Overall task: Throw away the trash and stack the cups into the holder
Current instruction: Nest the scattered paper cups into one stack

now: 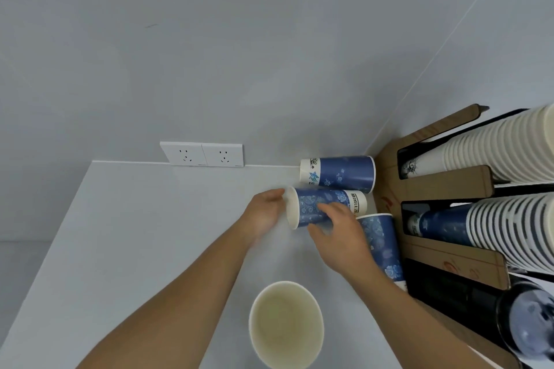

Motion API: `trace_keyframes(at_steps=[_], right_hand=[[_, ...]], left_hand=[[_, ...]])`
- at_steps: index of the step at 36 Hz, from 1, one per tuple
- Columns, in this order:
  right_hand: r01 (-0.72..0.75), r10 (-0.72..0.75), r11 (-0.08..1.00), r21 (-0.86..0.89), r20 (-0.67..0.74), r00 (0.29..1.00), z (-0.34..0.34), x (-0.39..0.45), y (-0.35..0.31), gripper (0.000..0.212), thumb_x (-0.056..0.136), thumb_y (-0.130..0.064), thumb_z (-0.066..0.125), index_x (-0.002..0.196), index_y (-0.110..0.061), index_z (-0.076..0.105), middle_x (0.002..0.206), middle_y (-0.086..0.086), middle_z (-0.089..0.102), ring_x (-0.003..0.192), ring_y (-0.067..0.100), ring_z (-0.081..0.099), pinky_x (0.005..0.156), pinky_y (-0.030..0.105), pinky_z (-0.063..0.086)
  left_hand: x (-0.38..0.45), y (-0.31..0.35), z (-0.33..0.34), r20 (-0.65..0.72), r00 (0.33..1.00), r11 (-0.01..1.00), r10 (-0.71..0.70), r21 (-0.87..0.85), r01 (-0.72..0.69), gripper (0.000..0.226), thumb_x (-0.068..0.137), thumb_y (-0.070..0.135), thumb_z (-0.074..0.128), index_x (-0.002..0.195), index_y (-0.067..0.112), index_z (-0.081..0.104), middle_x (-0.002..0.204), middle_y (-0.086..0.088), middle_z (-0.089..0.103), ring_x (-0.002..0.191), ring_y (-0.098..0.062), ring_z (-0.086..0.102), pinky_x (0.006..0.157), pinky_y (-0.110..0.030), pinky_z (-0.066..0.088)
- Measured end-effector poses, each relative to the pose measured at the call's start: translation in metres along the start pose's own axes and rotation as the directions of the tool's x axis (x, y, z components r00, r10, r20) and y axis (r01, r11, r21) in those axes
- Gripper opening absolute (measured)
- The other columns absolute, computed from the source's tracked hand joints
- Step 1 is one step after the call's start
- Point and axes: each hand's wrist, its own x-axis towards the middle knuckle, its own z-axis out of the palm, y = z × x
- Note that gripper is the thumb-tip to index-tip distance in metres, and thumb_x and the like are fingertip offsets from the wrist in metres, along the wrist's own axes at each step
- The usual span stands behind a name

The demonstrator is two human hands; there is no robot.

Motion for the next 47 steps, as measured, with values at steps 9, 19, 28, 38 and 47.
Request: trace_keyframes(at_steps=[9, 19, 28, 38, 47], right_hand=[[0.019, -0.019, 1.000, 0.003, -0.018, 1.000, 0.009, -0.001, 0.004, 0.061, 0.090, -0.027, 0.063, 0.145, -0.016, 0.041, 0.155, 0.000, 0.032, 0.141, 0.018, 0.033, 0.109, 0.024, 0.027], [0.029, -0.030, 0.999, -0.015, -0.030, 0.999, 0.010, -0.003, 0.005, 0.065, 0.091, -0.029, 0.063, 0.149, -0.019, 0.036, 0.159, -0.001, 0.026, 0.144, 0.018, 0.029, 0.113, 0.028, 0.026], [-0.023, 0.023, 1.000, 0.009, -0.012, 1.000, 0.009, -0.001, 0.010, 0.069, 0.092, -0.038, 0.060, 0.151, -0.024, 0.030, 0.164, -0.005, 0.014, 0.148, 0.020, 0.022, 0.115, 0.035, 0.027], [-0.017, 0.018, 0.998, 0.066, -0.023, 1.000, -0.002, -0.010, 0.011, 0.068, 0.091, -0.041, 0.061, 0.151, -0.028, 0.032, 0.162, -0.006, 0.020, 0.146, 0.016, 0.024, 0.115, 0.032, 0.026], [0.024, -0.014, 0.963, 0.269, -0.042, 0.999, -0.019, -0.020, 0.007, 0.055, 0.092, -0.031, 0.063, 0.144, -0.026, 0.046, 0.151, -0.005, 0.044, 0.135, 0.012, 0.042, 0.106, 0.024, 0.037]], left_hand=[[0.007, 0.000, 0.007, -0.001, 1.000, 0.999, 0.013, -0.042, -0.013, 0.023, 0.083, 0.013, 0.061, 0.083, 0.028, 0.078, 0.103, -0.003, 0.074, 0.093, -0.020, 0.068, 0.099, -0.041, 0.051], [0.013, 0.005, 0.015, -0.014, 1.000, 0.999, 0.016, 0.037, -0.015, 0.028, 0.094, 0.004, 0.052, 0.102, 0.026, 0.067, 0.100, 0.008, 0.067, 0.096, -0.015, 0.063, 0.091, -0.027, 0.051], [0.021, 0.005, 0.015, -0.016, 1.000, 0.998, 0.020, 0.059, -0.019, 0.020, 0.095, 0.014, 0.057, 0.106, 0.017, 0.073, 0.106, -0.004, 0.072, 0.104, -0.022, 0.067, 0.099, -0.036, 0.052], [0.006, -0.004, 0.012, 0.011, 1.000, 0.983, 0.018, -0.182, -0.016, 0.022, 0.098, 0.009, 0.054, 0.114, 0.007, 0.070, 0.110, -0.015, 0.071, 0.099, -0.029, 0.068, 0.085, -0.036, 0.059], [-0.024, 0.008, 0.001, 0.055, 0.997, 0.974, 0.045, -0.222, -0.032, 0.026, 0.100, 0.012, 0.051, 0.118, 0.006, 0.069, 0.110, -0.013, 0.071, 0.091, -0.021, 0.069, 0.076, -0.029, 0.061]])
